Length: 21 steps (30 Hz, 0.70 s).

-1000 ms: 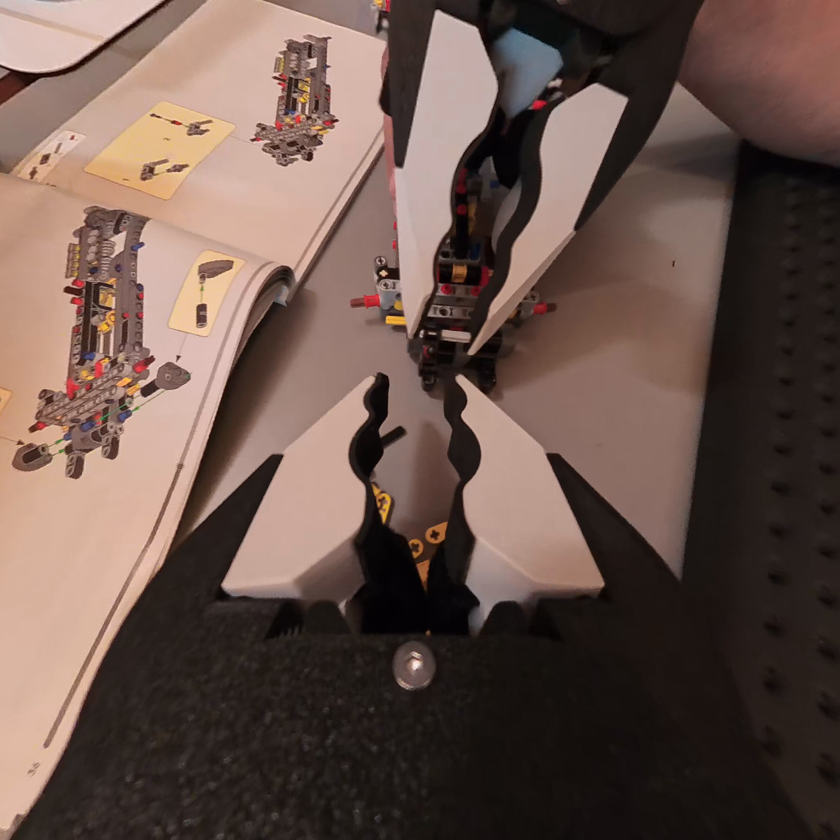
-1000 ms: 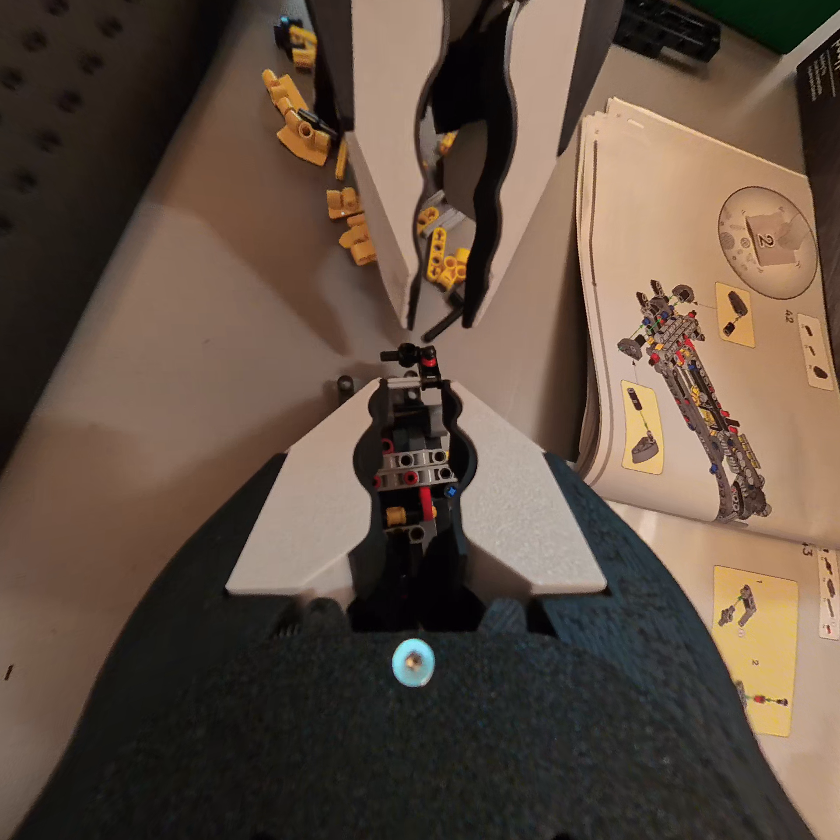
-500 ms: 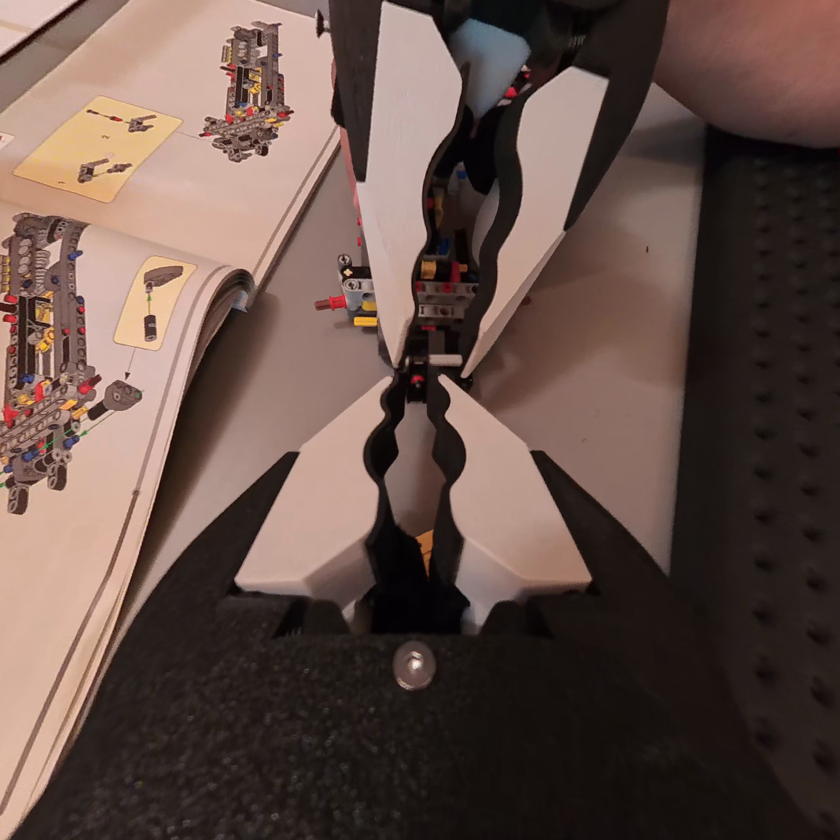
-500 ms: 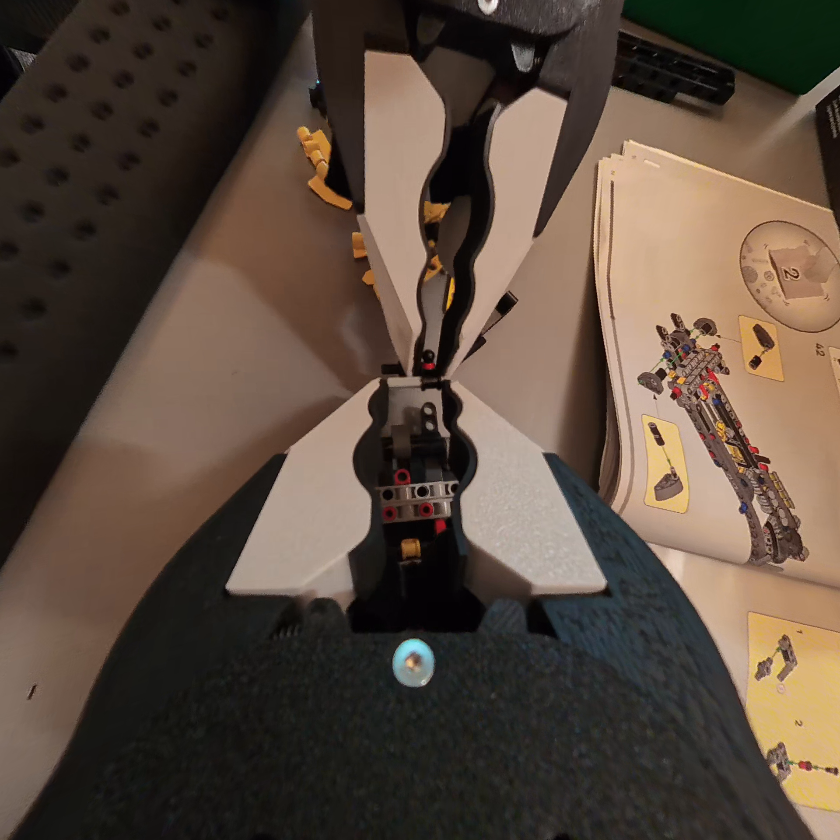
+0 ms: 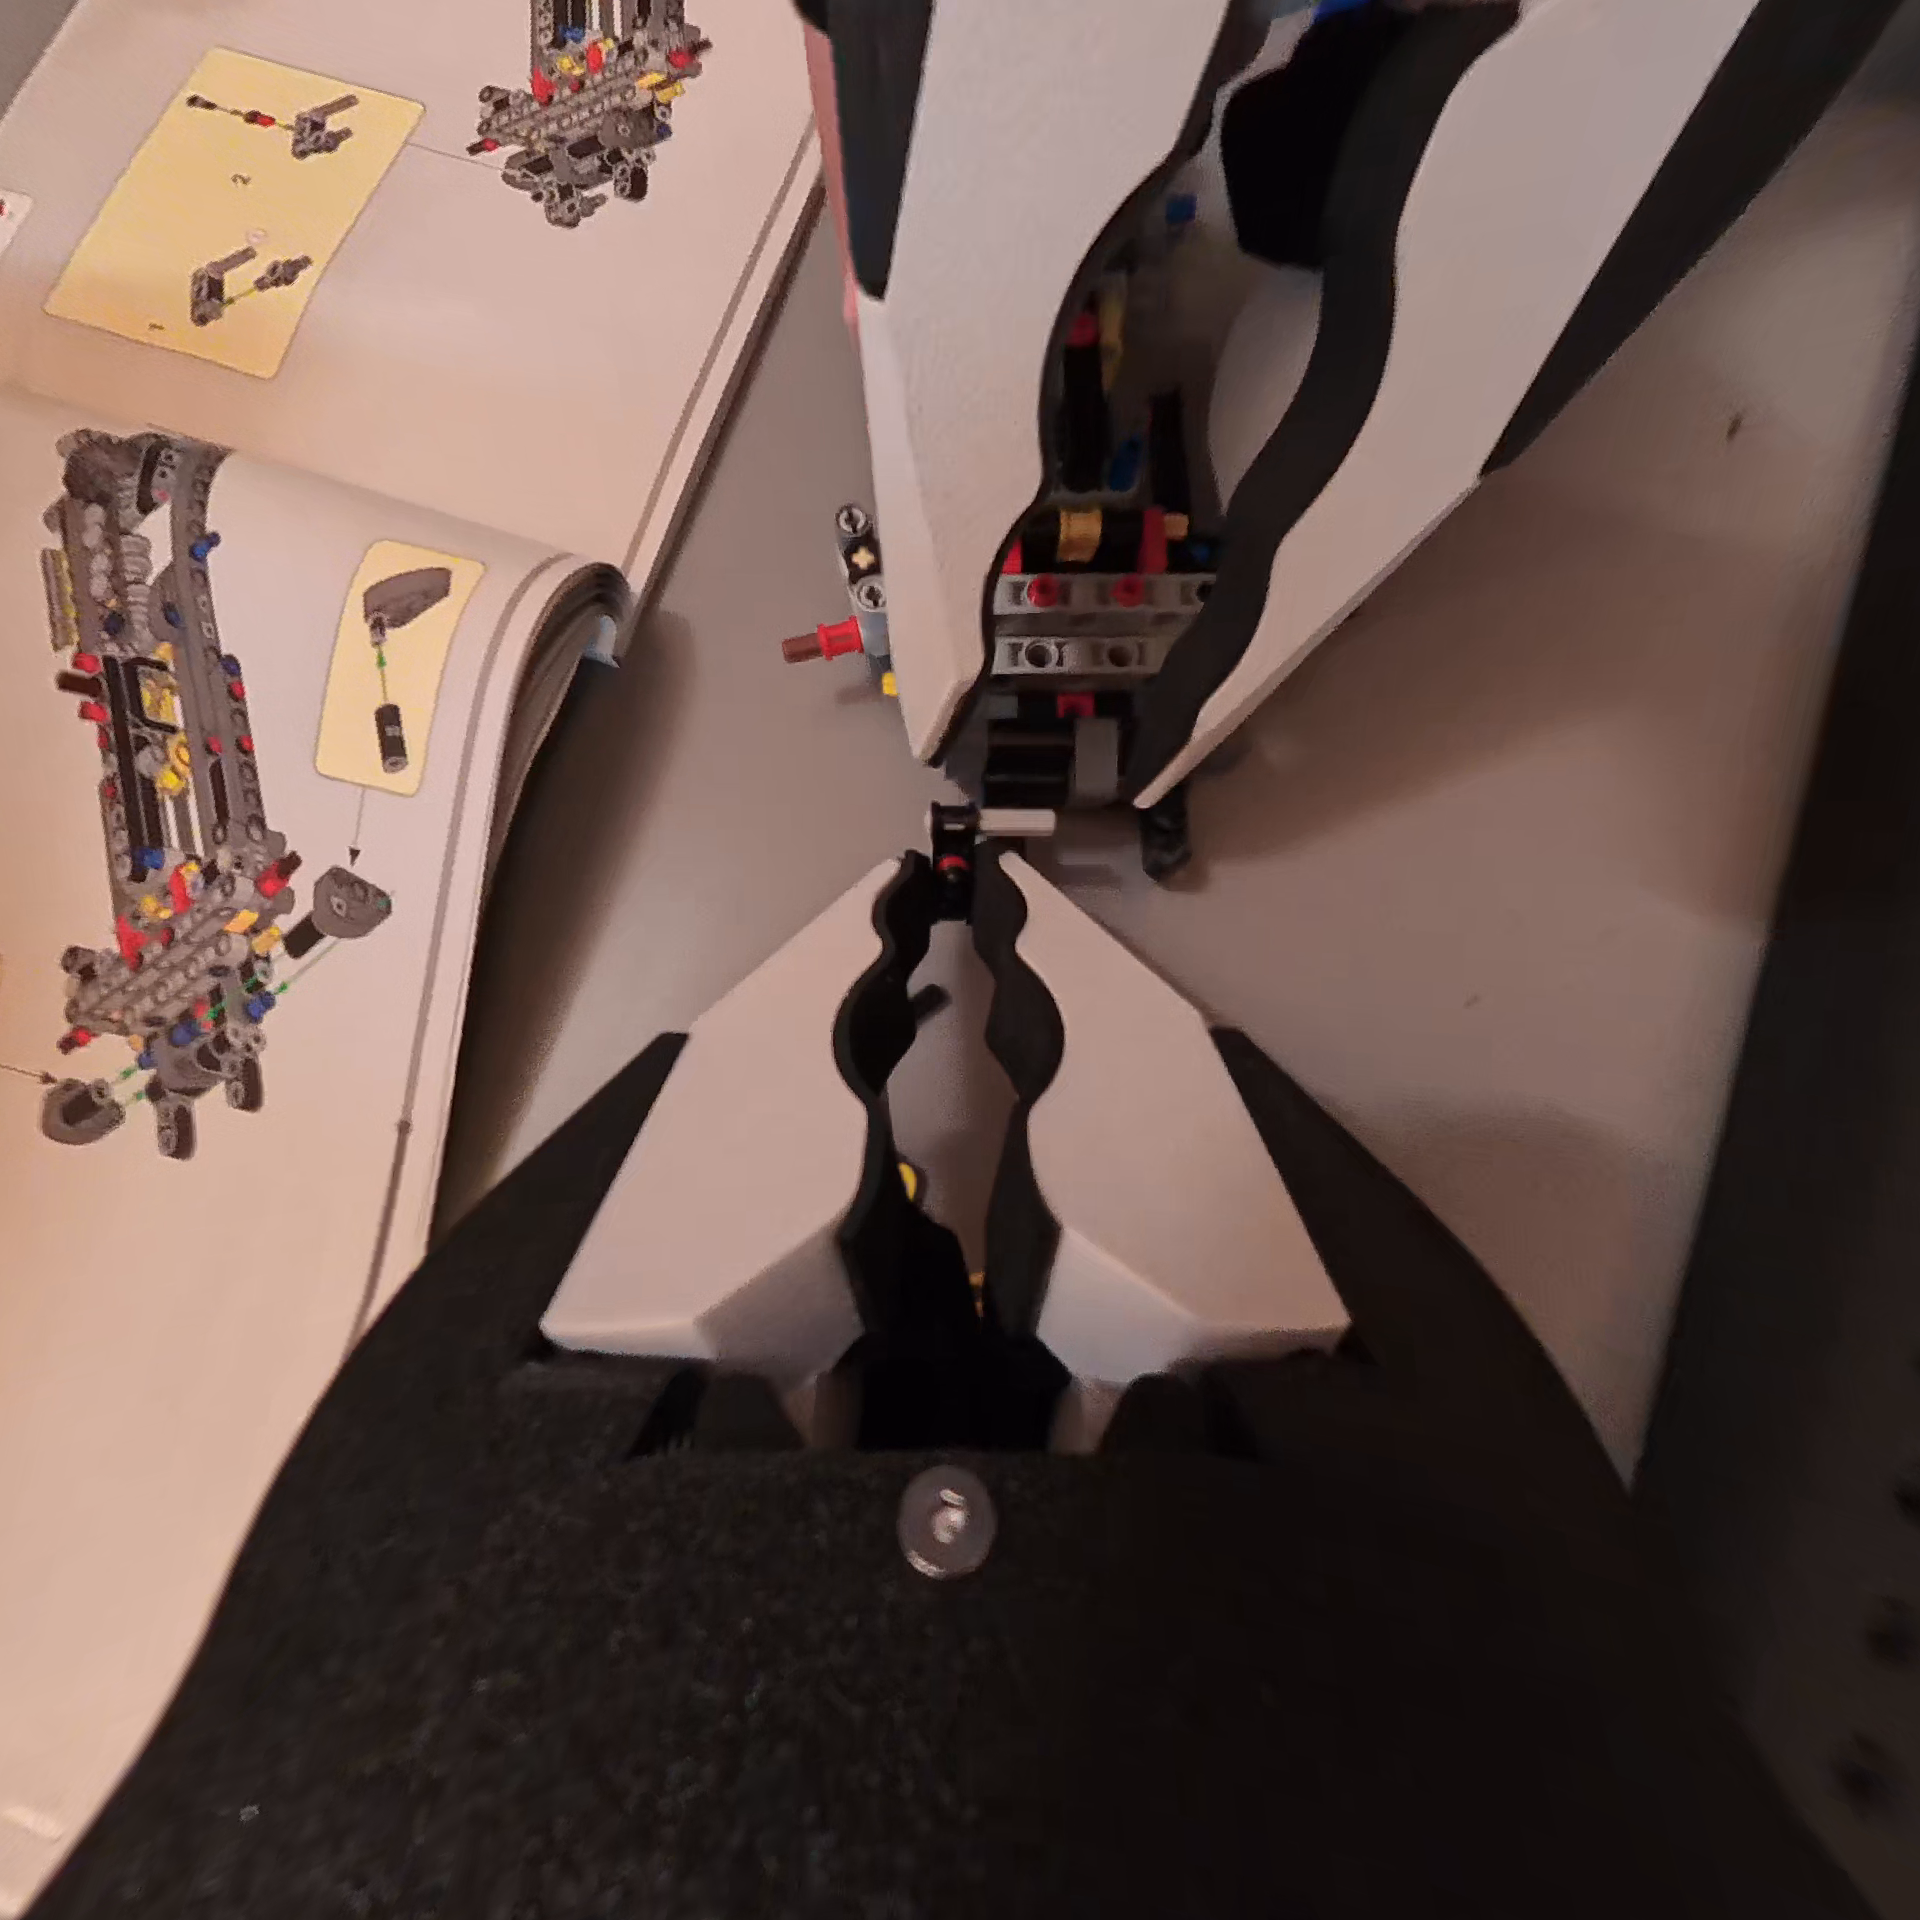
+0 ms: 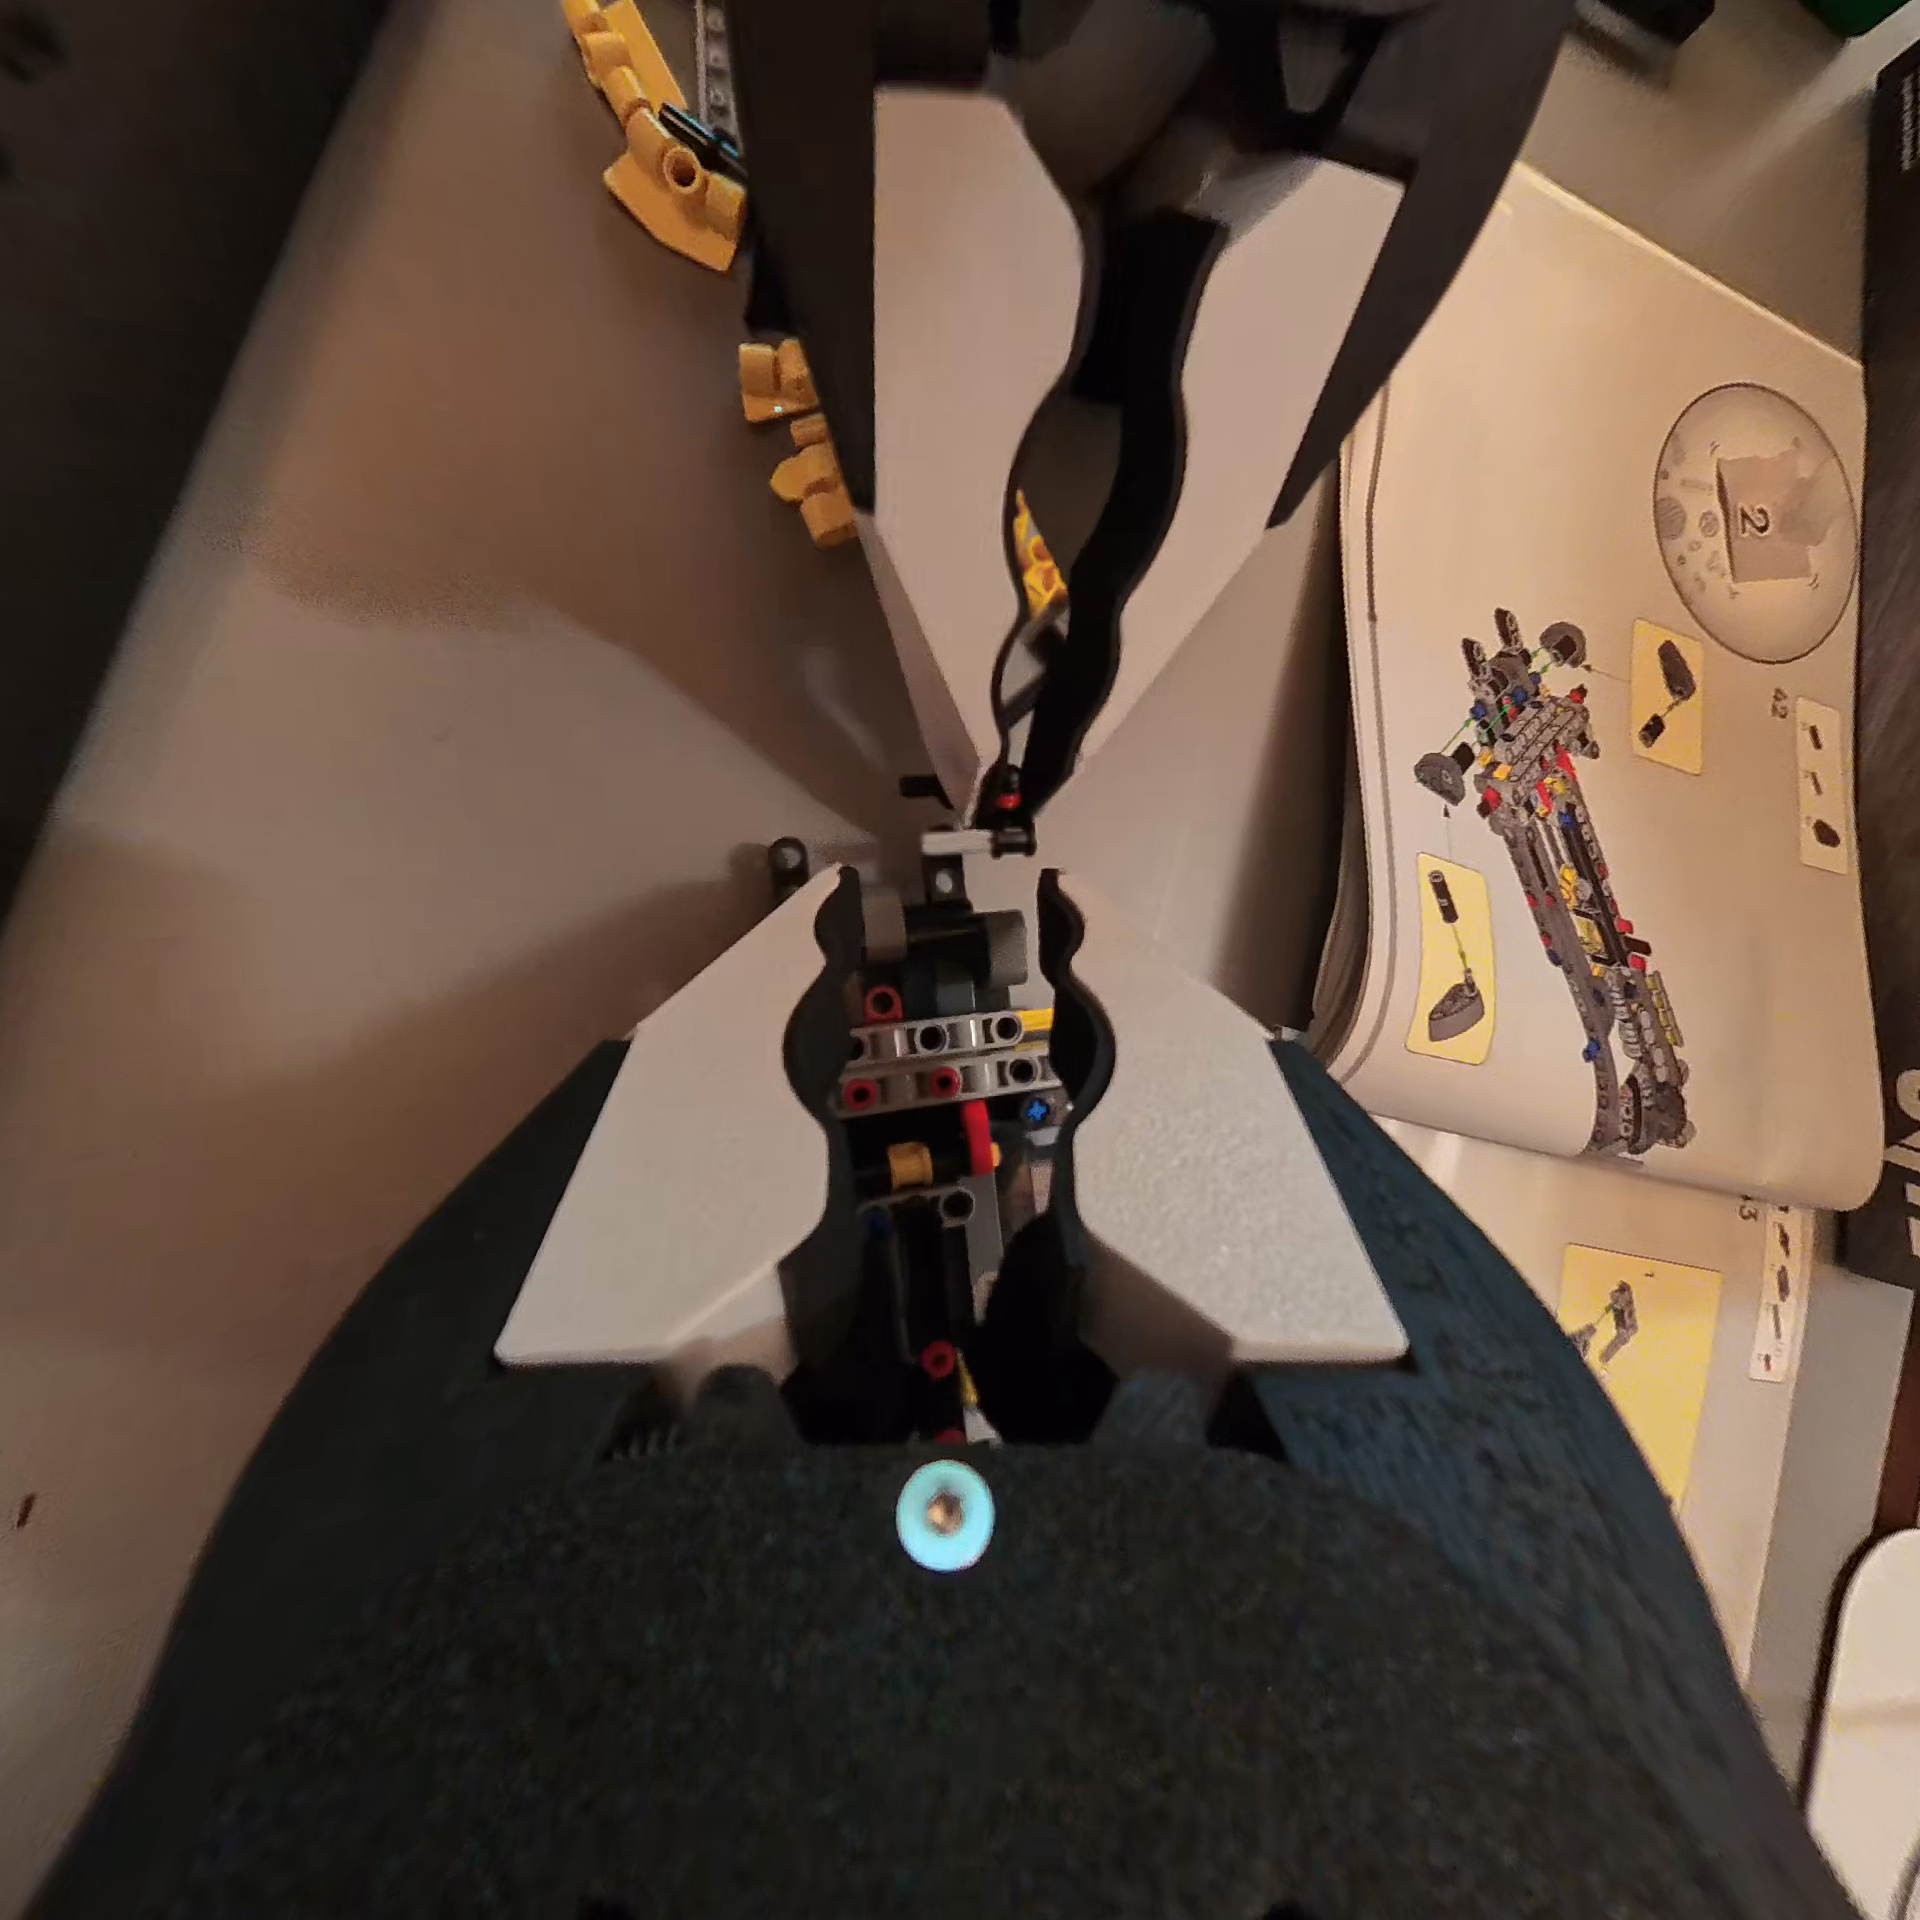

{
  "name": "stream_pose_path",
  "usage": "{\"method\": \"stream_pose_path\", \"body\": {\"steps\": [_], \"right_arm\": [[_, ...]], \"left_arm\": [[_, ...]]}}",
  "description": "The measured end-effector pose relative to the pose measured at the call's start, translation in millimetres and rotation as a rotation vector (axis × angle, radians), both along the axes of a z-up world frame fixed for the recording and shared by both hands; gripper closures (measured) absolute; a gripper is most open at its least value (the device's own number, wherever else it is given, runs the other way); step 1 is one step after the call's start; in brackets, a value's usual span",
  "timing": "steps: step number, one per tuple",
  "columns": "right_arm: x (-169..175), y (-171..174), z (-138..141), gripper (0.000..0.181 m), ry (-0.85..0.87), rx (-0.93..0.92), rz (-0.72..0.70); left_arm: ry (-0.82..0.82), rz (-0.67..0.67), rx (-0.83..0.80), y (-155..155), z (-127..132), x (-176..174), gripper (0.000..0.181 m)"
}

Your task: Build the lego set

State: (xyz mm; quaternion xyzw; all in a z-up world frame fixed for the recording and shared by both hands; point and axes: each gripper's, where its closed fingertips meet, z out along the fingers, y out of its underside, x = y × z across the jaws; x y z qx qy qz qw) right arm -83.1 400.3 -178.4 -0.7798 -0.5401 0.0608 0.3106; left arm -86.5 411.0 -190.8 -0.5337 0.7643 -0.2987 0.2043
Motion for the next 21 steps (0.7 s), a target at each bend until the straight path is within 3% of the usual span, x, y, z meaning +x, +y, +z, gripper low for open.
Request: {"method": "stream_pose_path", "body": {"steps": [10, 21], "right_arm": [[2.8, -2.3, -8.3, 0.132, 0.006, -0.086, -0.029], [2.1, 0.3, -11.2, 0.139, 0.0, -0.081, -0.017]], "left_arm": [[0.038, 0.041, 0.111, 3.1, -0.7, 6.3, 0.175], [0.082, 0.044, 0.207, 4.1, -0.8, 5.1, 0.175]]}}
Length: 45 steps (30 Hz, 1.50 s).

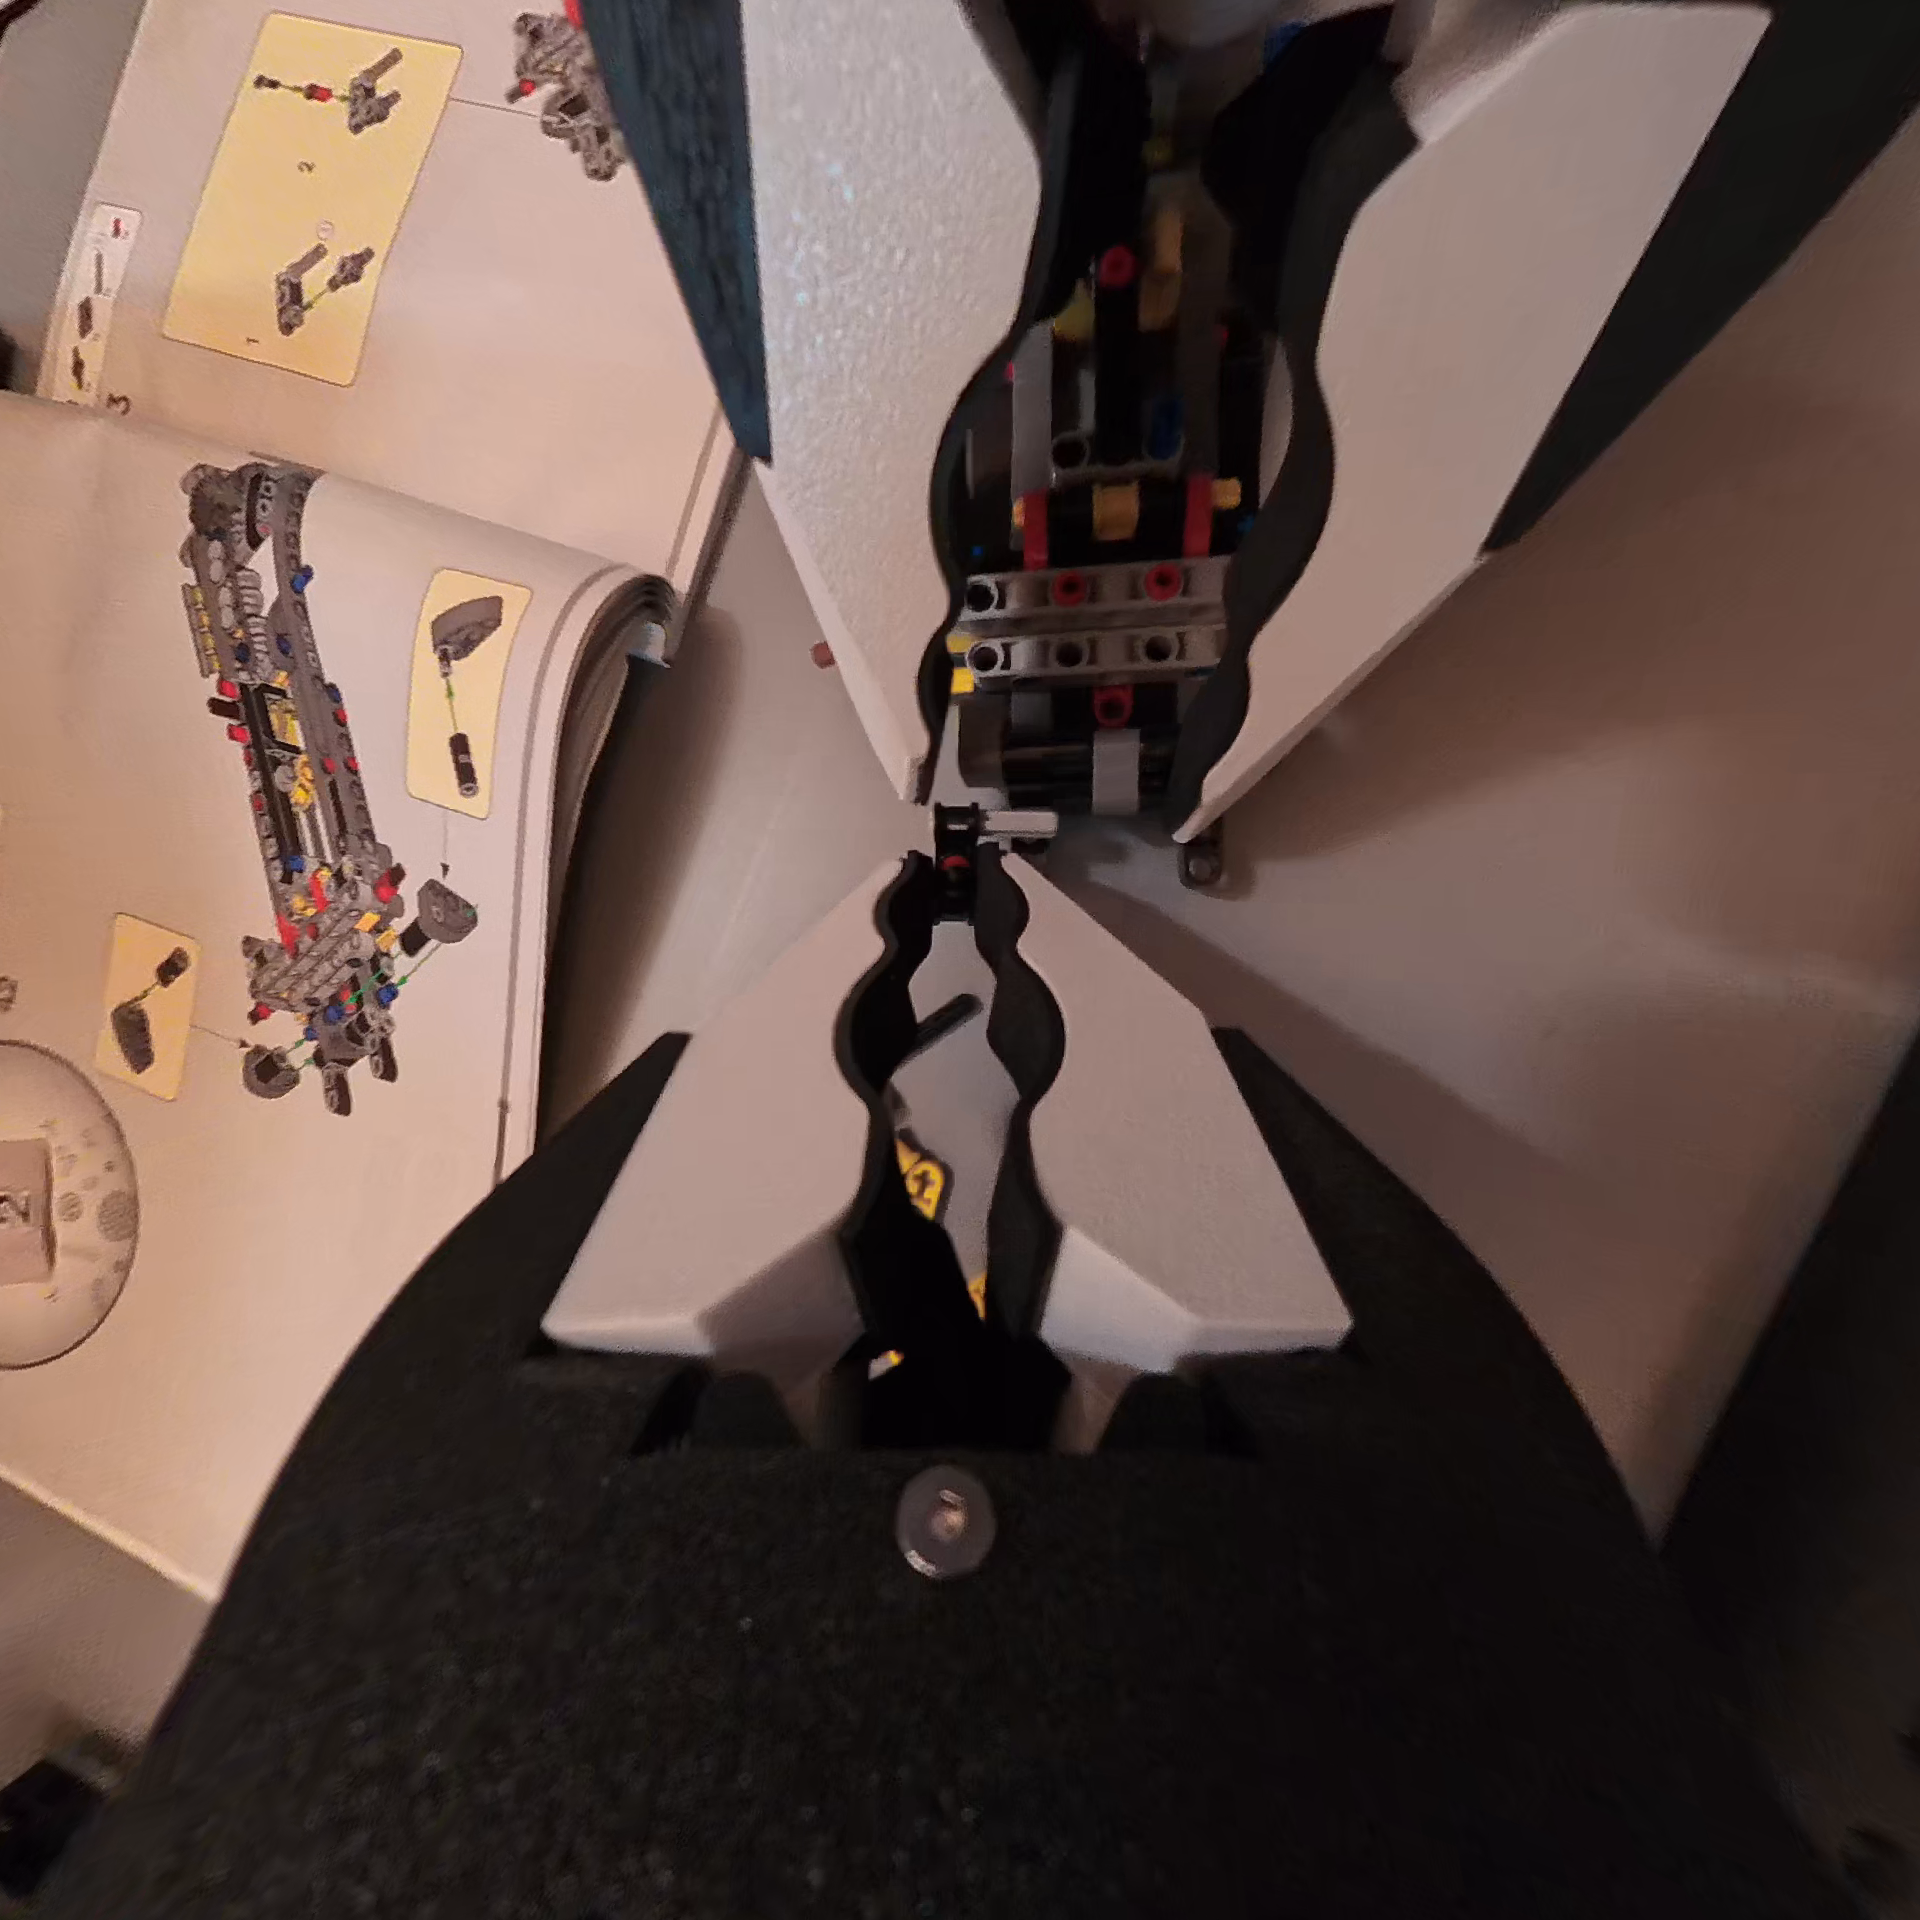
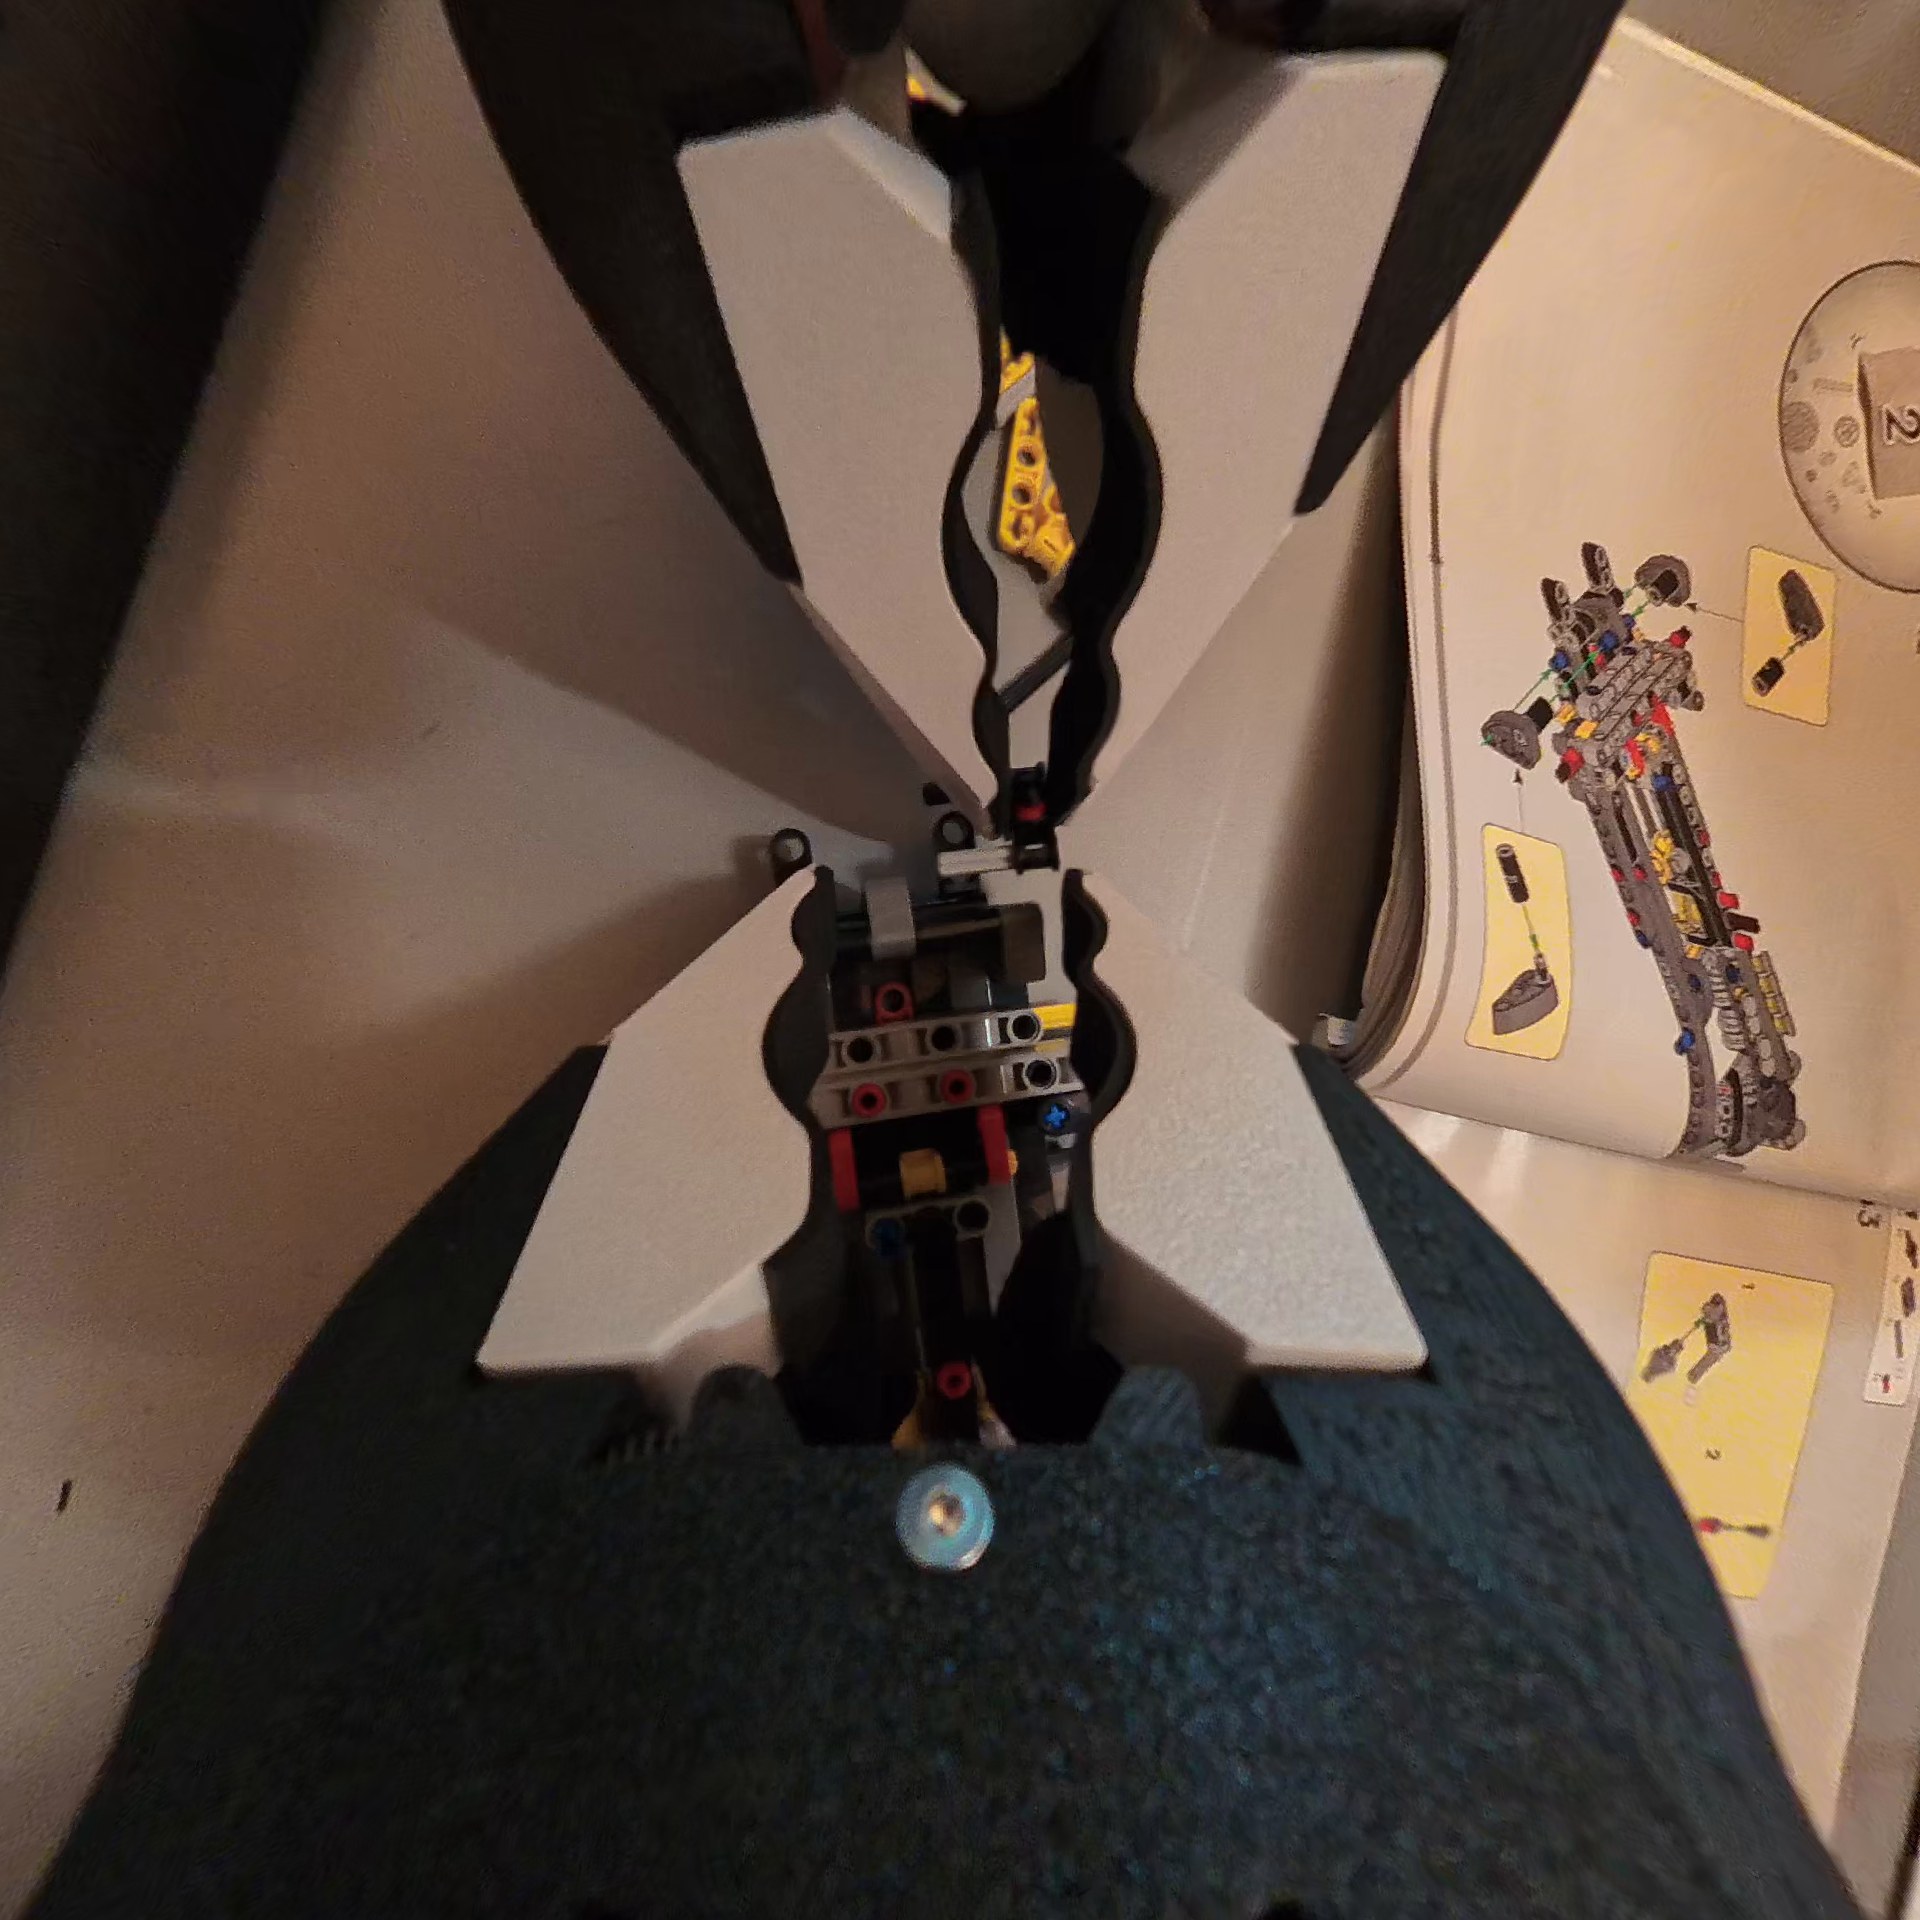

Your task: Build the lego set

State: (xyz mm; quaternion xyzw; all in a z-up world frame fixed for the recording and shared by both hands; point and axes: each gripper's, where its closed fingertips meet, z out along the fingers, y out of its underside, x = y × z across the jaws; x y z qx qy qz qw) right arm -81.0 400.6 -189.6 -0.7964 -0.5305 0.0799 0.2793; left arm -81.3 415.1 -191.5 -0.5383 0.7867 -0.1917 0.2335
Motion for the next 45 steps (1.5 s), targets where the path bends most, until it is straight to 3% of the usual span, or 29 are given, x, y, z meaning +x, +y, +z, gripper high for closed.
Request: {"method": "stream_pose_path", "body": {"steps": [6, 11, 29, 45], "right_arm": [[5.5, 0.0, 3.8, 0.136, 0.01, 0.018, -0.008], [9.3, -2.0, 10.3, 0.137, 0.04, 0.027, -0.002], [0.6, -3.7, 0.8, 0.143, 0.088, 0.02, 0.043], [0.9, -3.8, 1.3, 0.148, 0.099, 0.037, 0.054]], "left_arm": [[0.064, 0.093, -0.054, 4.3, 0.1, -2.8, 0.175], [0.068, 0.123, -0.214, -8.1, 2.9, -0.4, 0.175], [0.124, 0.066, -0.054, -9.2, -3.1, -1.2, 0.175], [0.119, 0.084, -0.075, -13.8, -2.5, 2.1, 0.175]]}}
